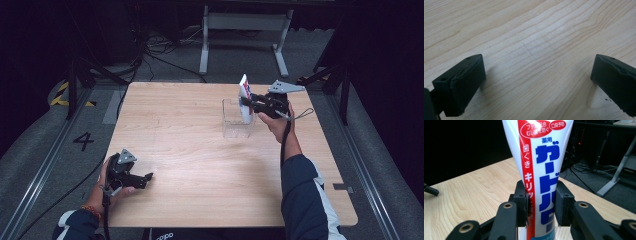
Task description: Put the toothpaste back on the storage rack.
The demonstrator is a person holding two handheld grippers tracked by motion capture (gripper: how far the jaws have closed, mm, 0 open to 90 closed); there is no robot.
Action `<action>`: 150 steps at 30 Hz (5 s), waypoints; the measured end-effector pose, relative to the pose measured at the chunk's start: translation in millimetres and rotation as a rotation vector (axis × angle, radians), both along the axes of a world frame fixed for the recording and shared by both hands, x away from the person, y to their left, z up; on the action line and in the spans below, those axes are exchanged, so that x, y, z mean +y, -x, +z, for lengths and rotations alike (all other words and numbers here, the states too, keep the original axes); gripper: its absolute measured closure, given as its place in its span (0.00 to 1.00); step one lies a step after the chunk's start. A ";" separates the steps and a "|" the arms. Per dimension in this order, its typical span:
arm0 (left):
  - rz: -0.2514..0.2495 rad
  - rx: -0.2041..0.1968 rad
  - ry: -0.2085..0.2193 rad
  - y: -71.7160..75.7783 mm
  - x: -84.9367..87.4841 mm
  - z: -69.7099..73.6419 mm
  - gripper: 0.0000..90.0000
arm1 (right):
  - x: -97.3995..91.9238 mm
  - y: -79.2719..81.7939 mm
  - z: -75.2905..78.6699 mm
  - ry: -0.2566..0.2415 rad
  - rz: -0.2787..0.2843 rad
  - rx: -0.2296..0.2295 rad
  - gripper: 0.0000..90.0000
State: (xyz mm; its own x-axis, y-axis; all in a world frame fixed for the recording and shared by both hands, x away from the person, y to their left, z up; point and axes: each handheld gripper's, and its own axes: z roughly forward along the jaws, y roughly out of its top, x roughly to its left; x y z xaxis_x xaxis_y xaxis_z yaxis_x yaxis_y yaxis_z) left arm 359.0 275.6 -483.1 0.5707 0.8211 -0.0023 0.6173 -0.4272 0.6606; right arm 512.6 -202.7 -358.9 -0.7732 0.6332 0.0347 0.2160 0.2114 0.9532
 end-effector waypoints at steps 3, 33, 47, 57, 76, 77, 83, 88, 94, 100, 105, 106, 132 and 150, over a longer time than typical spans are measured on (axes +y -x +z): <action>-0.001 -0.003 -0.002 -0.1 0.2 0.0 0.00 | 0.2 -1.3 -5.3 -0.006 0.000 0.011 0.76; -0.003 -0.002 0.004 0.6 0.3 -0.3 0.00 | -1.5 -8.2 -23.8 0.001 -0.049 0.004 0.76; -0.003 -0.001 0.004 0.6 0.2 -0.3 0.00 | 0.4 -9.4 -39.3 0.033 -0.053 0.029 0.75; -0.003 -0.002 0.004 0.7 0.2 -0.3 0.00 | 0.5 -7.5 -46.0 0.050 -0.048 0.049 0.75; -0.003 -0.002 0.004 0.6 0.2 -0.3 0.00 | 2.4 -6.3 -54.9 0.129 -0.045 0.089 0.74; -0.003 -0.002 0.004 0.6 0.2 -0.3 0.00 | 2.4 -6.2 -55.1 0.131 -0.045 0.090 0.74; -0.003 -0.002 0.004 0.7 0.2 -0.3 0.00 | 3.2 -6.2 -57.0 0.152 -0.045 0.101 0.73; -0.003 -0.002 0.004 0.6 0.2 -0.3 0.00 | 6.0 -6.6 -56.9 0.192 -0.041 0.109 0.73; -0.003 -0.002 0.004 0.6 0.2 -0.3 0.00 | 7.6 -6.3 -56.2 0.209 -0.039 0.111 0.70; -0.003 -0.002 0.004 0.6 0.2 -0.3 0.00 | 7.8 -6.1 -56.2 0.200 -0.039 0.118 0.68; -0.003 -0.002 0.004 0.6 0.2 -0.3 0.00 | 8.8 -6.1 -56.1 0.194 -0.042 0.117 0.66; -0.003 -0.002 0.004 0.6 0.2 -0.3 0.00 | 9.3 -5.7 -55.8 0.190 -0.041 0.120 0.66; -0.003 -0.003 0.004 0.7 0.2 -0.3 0.00 | 4.9 10.9 -33.8 0.212 -0.039 0.079 0.66; -0.002 -0.002 0.001 0.8 0.1 -0.2 0.00 | -5.2 36.7 -16.6 0.296 -0.034 0.061 0.59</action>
